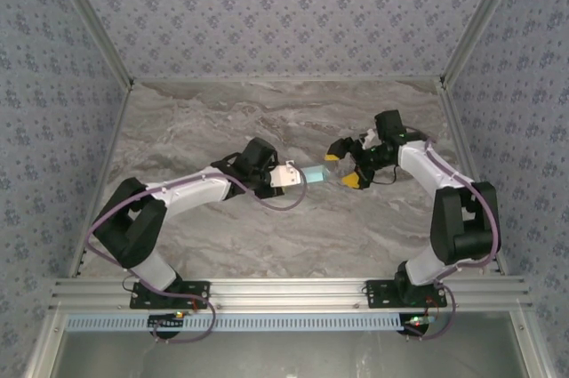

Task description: Fold the paper box

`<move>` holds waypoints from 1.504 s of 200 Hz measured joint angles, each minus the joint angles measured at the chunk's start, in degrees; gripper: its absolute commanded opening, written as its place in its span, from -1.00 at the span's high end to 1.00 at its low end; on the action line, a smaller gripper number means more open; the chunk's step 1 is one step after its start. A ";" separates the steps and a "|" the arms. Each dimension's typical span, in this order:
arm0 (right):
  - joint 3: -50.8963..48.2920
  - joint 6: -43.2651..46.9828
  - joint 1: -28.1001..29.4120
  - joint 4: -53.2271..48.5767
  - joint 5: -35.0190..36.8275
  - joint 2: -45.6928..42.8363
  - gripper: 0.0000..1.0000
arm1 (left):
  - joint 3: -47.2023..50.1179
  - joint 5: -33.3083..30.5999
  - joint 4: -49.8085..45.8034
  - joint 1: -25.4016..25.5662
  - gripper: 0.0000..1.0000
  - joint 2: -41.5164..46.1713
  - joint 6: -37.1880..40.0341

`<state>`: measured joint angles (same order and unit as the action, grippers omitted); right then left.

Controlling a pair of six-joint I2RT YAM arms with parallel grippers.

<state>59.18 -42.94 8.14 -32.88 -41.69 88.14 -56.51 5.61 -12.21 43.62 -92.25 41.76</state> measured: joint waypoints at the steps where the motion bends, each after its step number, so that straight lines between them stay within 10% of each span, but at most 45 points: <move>1: -0.07 0.09 -0.11 0.02 0.22 -0.09 -0.82 | -0.15 0.00 -0.31 0.02 0.10 0.00 -0.07; 99: -6.73 12.02 -1.31 6.82 17.51 -18.12 -0.83 | -13.77 1.42 -24.20 0.66 -0.02 -6.82 -1.53; 163: -8.07 23.26 8.59 4.74 23.17 -18.49 -0.78 | -14.14 1.49 -22.64 0.66 -0.35 -6.95 -1.36; 184: -9.03 28.76 13.79 5.40 26.16 -20.59 -0.78 | -11.30 1.84 -20.79 0.66 -0.98 -2.99 -1.73; 220: -11.63 36.89 18.23 7.56 30.49 -23.67 -0.66 | -8.48 2.56 -17.55 0.66 -0.99 6.14 -3.58; 301: -11.23 40.89 19.80 7.82 31.23 -19.67 -0.24 | 5.88 -4.87 -3.63 -2.75 -0.99 26.80 -38.62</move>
<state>47.94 -2.04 27.94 -25.06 -10.46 68.47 -50.63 0.73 -15.84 40.86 -65.45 3.14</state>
